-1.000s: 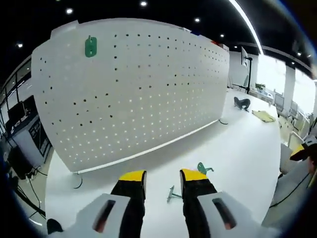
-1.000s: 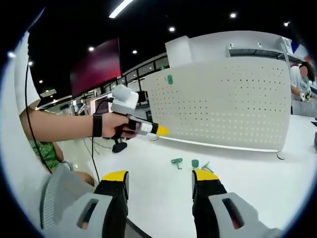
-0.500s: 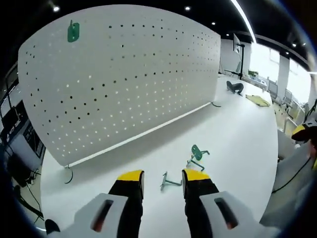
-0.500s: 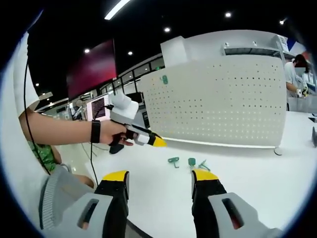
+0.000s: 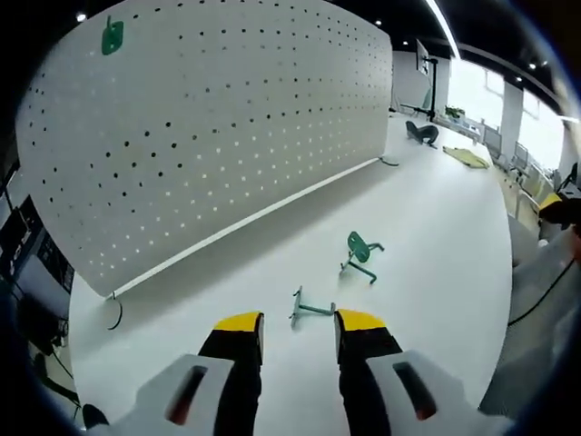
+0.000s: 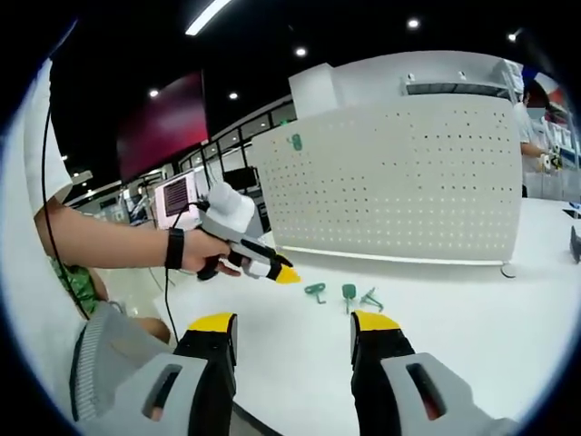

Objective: Insert the hook assembly into the mounting plate slot until the hook locks in place.

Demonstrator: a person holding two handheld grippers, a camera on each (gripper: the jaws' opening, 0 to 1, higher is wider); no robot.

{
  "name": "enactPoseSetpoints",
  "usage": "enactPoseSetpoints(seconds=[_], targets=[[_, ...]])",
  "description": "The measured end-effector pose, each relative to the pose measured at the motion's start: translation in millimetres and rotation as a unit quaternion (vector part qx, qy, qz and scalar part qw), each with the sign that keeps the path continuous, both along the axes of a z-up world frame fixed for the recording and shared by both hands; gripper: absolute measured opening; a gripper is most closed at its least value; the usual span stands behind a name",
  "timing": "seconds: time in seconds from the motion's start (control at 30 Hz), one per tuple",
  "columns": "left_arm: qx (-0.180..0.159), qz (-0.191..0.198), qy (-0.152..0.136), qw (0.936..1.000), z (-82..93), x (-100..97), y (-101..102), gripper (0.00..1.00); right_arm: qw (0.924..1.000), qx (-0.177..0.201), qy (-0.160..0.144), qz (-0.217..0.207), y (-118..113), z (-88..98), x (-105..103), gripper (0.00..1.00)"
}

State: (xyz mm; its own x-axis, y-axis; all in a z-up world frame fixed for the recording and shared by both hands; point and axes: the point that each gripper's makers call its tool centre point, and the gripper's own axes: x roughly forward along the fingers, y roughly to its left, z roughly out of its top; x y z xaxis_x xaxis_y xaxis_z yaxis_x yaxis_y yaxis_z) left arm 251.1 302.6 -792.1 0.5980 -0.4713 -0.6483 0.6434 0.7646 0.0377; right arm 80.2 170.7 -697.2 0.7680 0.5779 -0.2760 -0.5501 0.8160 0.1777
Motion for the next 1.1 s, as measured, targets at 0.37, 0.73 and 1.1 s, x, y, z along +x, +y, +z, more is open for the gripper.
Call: enactPoseSetpoints(seconds=[0.37,0.73,1.1], targets=[[0.012,-0.011,0.021,0.9997,-21.0,4.1,-2,0.31,1.0,-0.003,0.009,-0.002,-2,-5.9,0,0.5],[0.03,-0.032,0.025,0.9987,-29.1,13.4,-8,0.28,0.9999,0.0,0.01,-0.006,-5,-4.7,2,0.5],[0.06,-0.049,0.042,0.9961,-48.0,19.1,-7,0.21,0.9998,0.001,0.012,-0.016,-9,-6.0,3,0.5]])
